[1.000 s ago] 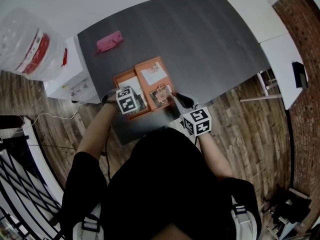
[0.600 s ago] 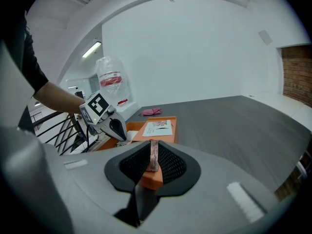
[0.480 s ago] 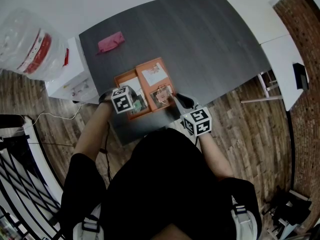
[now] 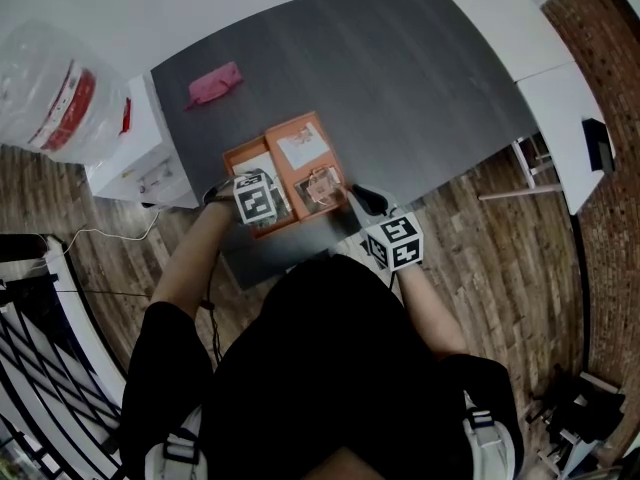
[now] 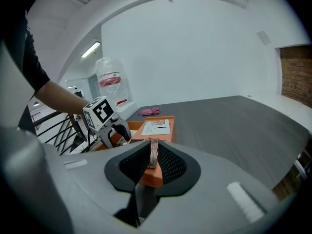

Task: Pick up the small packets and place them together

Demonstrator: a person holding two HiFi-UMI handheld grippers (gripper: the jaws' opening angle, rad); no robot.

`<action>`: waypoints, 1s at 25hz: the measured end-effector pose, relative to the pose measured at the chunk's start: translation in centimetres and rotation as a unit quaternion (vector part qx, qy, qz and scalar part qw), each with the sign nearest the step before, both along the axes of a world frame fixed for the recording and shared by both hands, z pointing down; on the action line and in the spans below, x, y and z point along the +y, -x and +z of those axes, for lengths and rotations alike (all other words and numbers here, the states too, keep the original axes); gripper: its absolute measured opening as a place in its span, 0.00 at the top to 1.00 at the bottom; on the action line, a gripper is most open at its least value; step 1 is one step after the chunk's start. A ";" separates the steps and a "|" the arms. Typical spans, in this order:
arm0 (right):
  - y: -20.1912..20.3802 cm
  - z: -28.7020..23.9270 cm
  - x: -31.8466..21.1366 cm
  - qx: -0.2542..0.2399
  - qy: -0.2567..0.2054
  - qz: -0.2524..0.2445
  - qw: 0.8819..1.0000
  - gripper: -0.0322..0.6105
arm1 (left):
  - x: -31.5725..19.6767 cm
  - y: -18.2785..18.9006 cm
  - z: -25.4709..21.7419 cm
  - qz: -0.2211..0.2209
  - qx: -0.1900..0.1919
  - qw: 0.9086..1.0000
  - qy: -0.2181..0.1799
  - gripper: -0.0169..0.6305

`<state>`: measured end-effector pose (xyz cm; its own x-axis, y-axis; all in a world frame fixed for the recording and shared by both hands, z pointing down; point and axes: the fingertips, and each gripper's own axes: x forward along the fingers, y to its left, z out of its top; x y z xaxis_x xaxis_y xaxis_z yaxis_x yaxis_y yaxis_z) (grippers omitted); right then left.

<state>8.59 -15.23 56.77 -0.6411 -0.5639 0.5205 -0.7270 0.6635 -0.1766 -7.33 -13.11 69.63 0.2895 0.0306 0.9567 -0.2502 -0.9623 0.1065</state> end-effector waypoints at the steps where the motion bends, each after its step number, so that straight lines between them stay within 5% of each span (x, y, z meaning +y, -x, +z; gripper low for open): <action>1: -0.1 0.1 0.1 0.001 0.001 0.001 1.000 0.87 | 0.2 0.0 0.5 0.004 -0.004 1.000 0.002 0.53; 10: -0.8 0.2 0.0 0.003 0.003 0.006 1.000 0.87 | 1.8 -0.3 1.8 0.047 -0.017 0.998 -0.037 0.63; 16: -0.4 0.1 0.0 0.000 0.003 -0.001 1.000 0.87 | 0.5 -0.4 0.8 0.020 0.003 0.998 -0.060 0.95; 25: -0.6 0.2 0.1 -0.001 0.002 -0.001 1.000 0.87 | 1.2 -0.4 -0.6 0.027 0.010 0.999 -0.039 0.97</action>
<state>9.19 -15.16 56.95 -0.6433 -0.5605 0.5216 -0.7252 0.6645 -0.1803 -6.92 -11.93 68.99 0.3077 -0.0277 0.9511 -0.1954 -0.9801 0.0346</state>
